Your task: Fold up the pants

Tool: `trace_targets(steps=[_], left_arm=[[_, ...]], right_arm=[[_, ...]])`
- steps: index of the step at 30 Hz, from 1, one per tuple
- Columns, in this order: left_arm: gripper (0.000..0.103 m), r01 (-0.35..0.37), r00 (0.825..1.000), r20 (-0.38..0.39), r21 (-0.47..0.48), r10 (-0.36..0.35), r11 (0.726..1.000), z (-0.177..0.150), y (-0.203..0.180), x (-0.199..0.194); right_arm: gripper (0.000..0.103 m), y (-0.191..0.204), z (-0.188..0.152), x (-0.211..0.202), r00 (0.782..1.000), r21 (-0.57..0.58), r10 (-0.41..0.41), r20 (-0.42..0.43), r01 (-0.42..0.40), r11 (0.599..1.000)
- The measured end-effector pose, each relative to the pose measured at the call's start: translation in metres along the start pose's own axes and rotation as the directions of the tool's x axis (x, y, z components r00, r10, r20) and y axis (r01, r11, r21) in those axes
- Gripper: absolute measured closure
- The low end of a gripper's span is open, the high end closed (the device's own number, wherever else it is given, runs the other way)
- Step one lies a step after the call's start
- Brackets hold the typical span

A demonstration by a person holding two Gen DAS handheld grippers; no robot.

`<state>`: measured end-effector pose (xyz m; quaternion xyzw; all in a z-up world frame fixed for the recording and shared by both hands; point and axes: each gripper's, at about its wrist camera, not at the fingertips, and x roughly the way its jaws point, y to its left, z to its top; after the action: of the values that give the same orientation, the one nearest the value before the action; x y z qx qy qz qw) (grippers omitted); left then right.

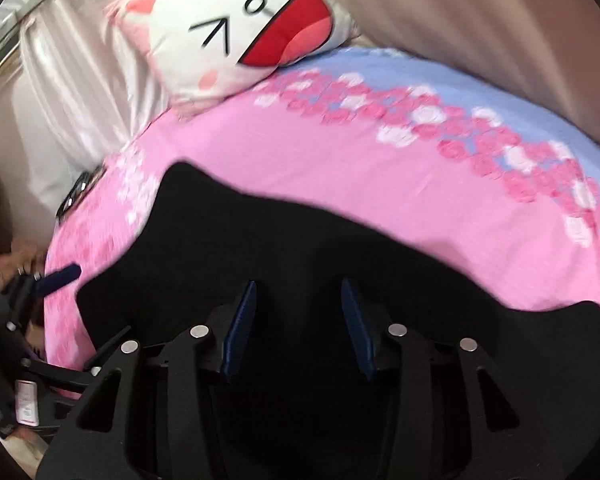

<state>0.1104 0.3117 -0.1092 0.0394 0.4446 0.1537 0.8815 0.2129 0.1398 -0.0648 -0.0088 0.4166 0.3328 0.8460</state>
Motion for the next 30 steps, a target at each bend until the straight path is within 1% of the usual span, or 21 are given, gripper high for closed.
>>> trace_targets(steps=[1,3,5,7,9,11,13,14,15,16,19,20,22,23,24,25,26,27,28,29,30], left_arm=[[0.006,-0.004,1.0,-0.002,-0.024,0.004,1.0,0.001,0.004,-0.004],[0.008,-0.024,0.999,0.043,-0.057,0.026,0.998,0.003,0.01,-0.023],[0.008,0.009,0.995,0.098,-0.043,-0.004,0.999,0.006,0.006,-0.049],[0.007,0.049,0.991,0.127,-0.018,-0.046,0.999,0.01,-0.008,-0.064],[0.007,0.086,0.987,0.13,0.035,-0.09,0.996,0.014,-0.036,-0.066],[0.007,0.06,0.994,0.086,0.094,-0.068,0.994,0.016,-0.071,-0.054],[0.007,0.054,0.995,0.074,0.118,-0.063,0.992,0.016,-0.097,-0.05],[0.007,0.073,0.993,0.08,0.133,-0.085,0.988,0.016,-0.111,-0.056],[0.007,0.094,0.99,0.09,0.146,-0.108,0.985,0.015,-0.123,-0.064],[0.007,0.113,0.986,0.103,0.159,-0.131,0.981,0.014,-0.135,-0.073],[0.007,0.158,0.973,0.131,0.227,-0.191,0.961,0.01,-0.182,-0.098],[0.007,0.17,0.969,0.132,0.251,-0.207,0.953,0.01,-0.2,-0.103],[0.007,0.188,0.968,0.112,0.276,-0.225,0.943,0.01,-0.231,-0.105],[0.007,0.2,0.967,0.097,0.285,-0.235,0.938,0.01,-0.248,-0.104],[0.007,0.204,0.967,0.089,0.288,-0.238,0.936,0.01,-0.261,-0.103],[0.007,0.201,0.969,0.08,0.289,-0.233,0.936,0.01,-0.272,-0.101],[0.007,0.199,0.971,0.073,0.29,-0.229,0.936,0.009,-0.284,-0.102],[0.007,0.199,0.972,0.065,0.291,-0.227,0.936,0.008,-0.295,-0.103],[0.007,0.204,0.971,0.058,0.296,-0.231,0.933,0.007,-0.307,-0.106],[0.007,0.209,0.97,0.056,0.3,-0.236,0.931,0.006,-0.315,-0.109],[0.007,0.213,0.969,0.053,0.303,-0.24,0.929,0.005,-0.321,-0.11]], right_arm=[[0.06,-0.003,-0.005,-0.022,0.999,0.009,0.027,0.045,-0.027,1.0],[0.06,-0.016,-0.022,-0.054,0.997,0.024,-0.002,0.077,0.0,1.0],[0.06,-0.049,-0.058,-0.093,0.994,0.054,-0.081,0.076,0.077,0.996],[0.06,-0.081,-0.082,-0.111,0.985,0.088,-0.164,0.052,0.159,0.983],[0.06,-0.125,-0.115,-0.135,0.96,0.149,-0.279,0.008,0.275,0.95],[0.061,-0.172,-0.15,-0.159,0.931,0.214,-0.363,-0.029,0.36,0.908],[0.07,-0.212,-0.173,-0.196,0.946,0.308,-0.322,0.027,0.298,0.903],[0.068,-0.23,-0.185,-0.221,0.921,0.37,-0.389,0.013,0.357,0.858],[0.067,-0.243,-0.197,-0.251,0.873,0.397,-0.488,0.006,0.446,0.802],[0.06,-0.254,-0.209,-0.278,0.831,0.41,-0.556,0.015,0.502,0.762],[0.046,-0.29,-0.25,-0.34,0.754,0.475,-0.657,0.007,0.576,0.665],[0.046,-0.307,-0.266,-0.358,0.732,0.501,-0.682,-0.012,0.595,0.629],[0.047,-0.341,-0.295,-0.379,0.733,0.543,-0.679,-0.044,0.588,0.6],[0.053,-0.364,-0.311,-0.386,0.716,0.55,-0.691,-0.1,0.619,0.561],[0.055,-0.384,-0.327,-0.396,0.672,0.542,-0.725,-0.153,0.67,0.507],[0.055,-0.399,-0.341,-0.41,0.678,0.569,-0.723,-0.13,0.648,0.506],[0.069,-0.414,-0.356,-0.434,0.751,0.684,-0.66,-0.036,0.5,0.532],[0.069,-0.421,-0.363,-0.447,0.766,0.725,-0.643,-0.001,0.443,0.528],[0.066,-0.422,-0.364,-0.455,0.76,0.724,-0.65,0.007,0.444,0.528],[0.064,-0.421,-0.358,-0.46,0.743,0.684,-0.67,0.0,0.488,0.541],[0.064,-0.421,-0.353,-0.461,0.741,0.651,-0.672,0.002,0.509,0.563]])
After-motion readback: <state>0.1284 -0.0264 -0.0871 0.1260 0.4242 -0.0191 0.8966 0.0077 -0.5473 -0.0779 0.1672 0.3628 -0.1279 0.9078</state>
